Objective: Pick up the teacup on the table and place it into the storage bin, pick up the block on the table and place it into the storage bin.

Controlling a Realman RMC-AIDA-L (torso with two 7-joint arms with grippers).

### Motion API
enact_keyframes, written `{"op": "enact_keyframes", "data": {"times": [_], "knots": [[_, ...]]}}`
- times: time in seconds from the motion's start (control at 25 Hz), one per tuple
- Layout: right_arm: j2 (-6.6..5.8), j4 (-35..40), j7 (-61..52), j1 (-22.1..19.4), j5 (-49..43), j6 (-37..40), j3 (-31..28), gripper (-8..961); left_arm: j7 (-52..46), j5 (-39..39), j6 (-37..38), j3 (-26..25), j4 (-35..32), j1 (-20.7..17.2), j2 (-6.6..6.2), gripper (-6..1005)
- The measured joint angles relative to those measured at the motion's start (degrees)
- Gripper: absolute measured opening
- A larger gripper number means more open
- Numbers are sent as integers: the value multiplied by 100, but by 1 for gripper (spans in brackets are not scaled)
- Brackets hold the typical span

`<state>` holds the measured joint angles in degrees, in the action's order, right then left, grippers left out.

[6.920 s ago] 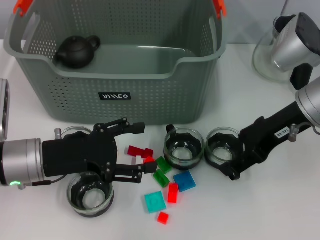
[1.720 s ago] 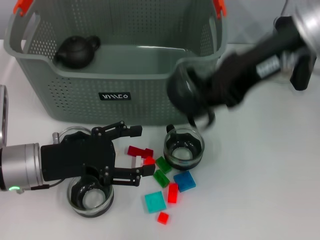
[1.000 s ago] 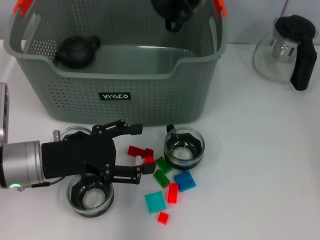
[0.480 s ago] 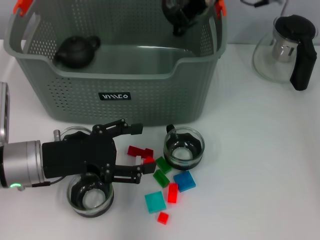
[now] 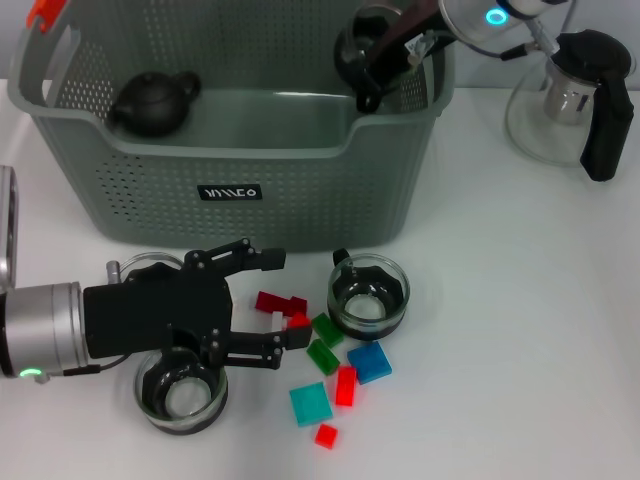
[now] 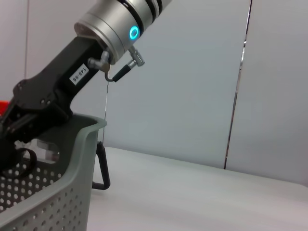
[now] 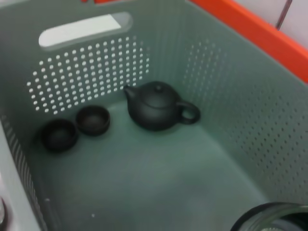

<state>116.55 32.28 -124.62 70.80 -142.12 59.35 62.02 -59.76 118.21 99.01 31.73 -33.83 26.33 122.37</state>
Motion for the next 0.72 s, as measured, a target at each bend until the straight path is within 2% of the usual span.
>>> {"op": "enact_keyframes", "data": {"times": [0.72], "knots": [[33,-190,-140,-3,-118,-36,319,57,0,7,-7,0,8,-32,6,949]]}}
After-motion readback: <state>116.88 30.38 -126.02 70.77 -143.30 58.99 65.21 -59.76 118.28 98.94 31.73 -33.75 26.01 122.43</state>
